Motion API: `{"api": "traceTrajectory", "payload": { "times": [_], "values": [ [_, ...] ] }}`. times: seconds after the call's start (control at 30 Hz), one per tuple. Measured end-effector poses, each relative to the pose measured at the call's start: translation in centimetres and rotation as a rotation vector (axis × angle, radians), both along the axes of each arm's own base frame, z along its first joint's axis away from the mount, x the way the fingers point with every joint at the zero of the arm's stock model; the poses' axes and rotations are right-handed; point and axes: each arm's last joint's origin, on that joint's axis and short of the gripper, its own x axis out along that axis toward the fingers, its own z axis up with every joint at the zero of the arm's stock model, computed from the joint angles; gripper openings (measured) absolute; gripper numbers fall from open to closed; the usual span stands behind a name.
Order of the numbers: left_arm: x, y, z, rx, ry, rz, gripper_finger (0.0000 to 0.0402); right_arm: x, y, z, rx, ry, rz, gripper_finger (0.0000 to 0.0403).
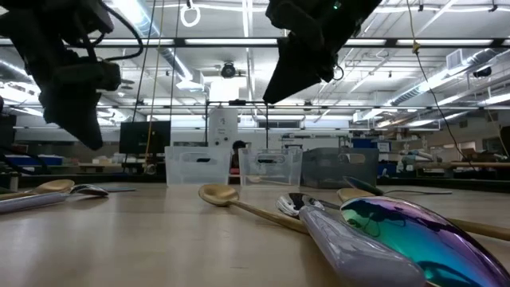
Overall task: Sort silverware by color (type)
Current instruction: Put the blue spoon into the left transparent bin
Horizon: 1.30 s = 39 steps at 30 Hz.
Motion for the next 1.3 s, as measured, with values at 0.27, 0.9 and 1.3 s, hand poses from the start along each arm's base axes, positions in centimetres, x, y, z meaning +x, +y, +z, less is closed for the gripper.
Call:
{"api": "traceTrajectory", "payload": {
  "times": [0.27, 0.9, 1.3],
  "values": [
    [0.1, -0.5, -1.1, -0.036, 0.105, 0.042, 0.0102, -0.2, 0.1, -1.6, 0.004, -0.063, 0.017, 0.0089],
    [3.3, -4.0, -1.1, -0.004, 0.345, 0.077, 0.0082, 0.0, -0.7, -1.7, -0.013, -0.062, 0.011, 0.0089],
    [4.6, -4.4, -3.6, 0.035, 0.445, 0.086, 0.015, -0.1, -0.7, -1.7, -0.013, -0.061, 0.014, 0.0089]
  ]
}}
